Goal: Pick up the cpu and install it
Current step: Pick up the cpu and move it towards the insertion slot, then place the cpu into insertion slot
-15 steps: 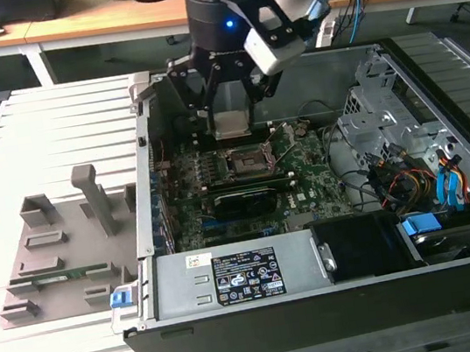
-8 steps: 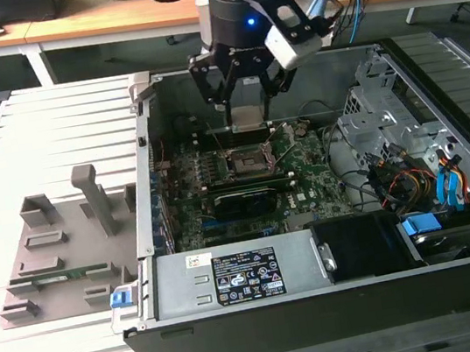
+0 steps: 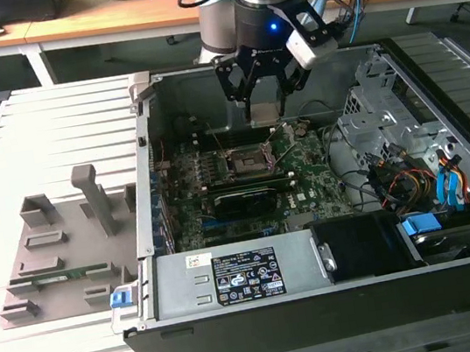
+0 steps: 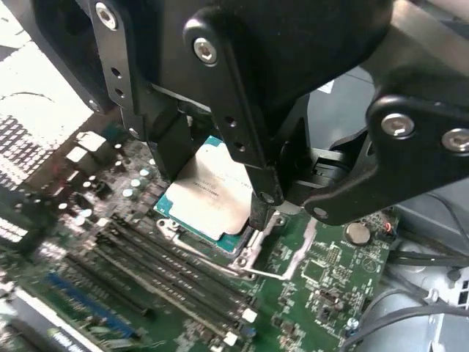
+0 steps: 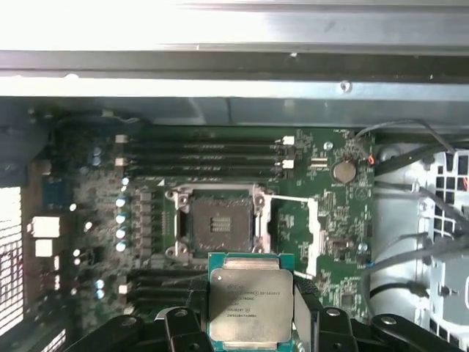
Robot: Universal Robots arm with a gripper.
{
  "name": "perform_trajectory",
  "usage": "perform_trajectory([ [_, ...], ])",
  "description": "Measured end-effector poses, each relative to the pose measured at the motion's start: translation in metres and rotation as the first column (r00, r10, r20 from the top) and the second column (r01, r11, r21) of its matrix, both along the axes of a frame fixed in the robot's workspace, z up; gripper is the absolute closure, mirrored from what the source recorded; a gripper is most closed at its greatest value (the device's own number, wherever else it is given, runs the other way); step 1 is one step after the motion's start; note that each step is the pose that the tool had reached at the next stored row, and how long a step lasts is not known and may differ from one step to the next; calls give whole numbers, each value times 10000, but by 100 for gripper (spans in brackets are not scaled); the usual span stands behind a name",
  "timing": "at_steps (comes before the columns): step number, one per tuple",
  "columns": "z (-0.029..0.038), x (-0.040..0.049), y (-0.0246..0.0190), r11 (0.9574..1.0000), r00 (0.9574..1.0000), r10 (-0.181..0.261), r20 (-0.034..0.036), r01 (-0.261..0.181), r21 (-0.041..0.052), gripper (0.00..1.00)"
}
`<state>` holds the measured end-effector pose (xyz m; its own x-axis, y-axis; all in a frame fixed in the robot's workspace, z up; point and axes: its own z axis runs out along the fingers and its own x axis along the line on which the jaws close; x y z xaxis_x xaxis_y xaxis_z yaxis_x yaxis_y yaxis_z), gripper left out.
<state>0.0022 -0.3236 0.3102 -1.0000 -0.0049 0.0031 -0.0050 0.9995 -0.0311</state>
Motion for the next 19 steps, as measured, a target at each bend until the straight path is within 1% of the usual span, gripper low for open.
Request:
perform_trajectory([
  [1,-18,8,11,10000,10000,0,0,0,-2,45],
  [2,-66,35,39,10000,10000,-1,0,1,-7,45],
  [3,-76,45,46,10000,10000,0,1,0,-7,45],
  [13,-79,53,49,10000,10000,-1,1,1,-7,45],
  [14,-79,53,48,9999,9999,-100,0,100,-8,45],
  [15,-79,53,48,9992,9992,-408,1,408,-8,45],
  [16,-79,53,48,9986,9986,-527,0,527,-7,45],
  [17,-79,53,49,9976,9976,-695,1,695,-7,45],
  [18,-80,53,49,9956,9956,-941,1,941,-8,45],
  [19,-79,53,49,9946,9946,-1039,1,1039,-9,45],
])
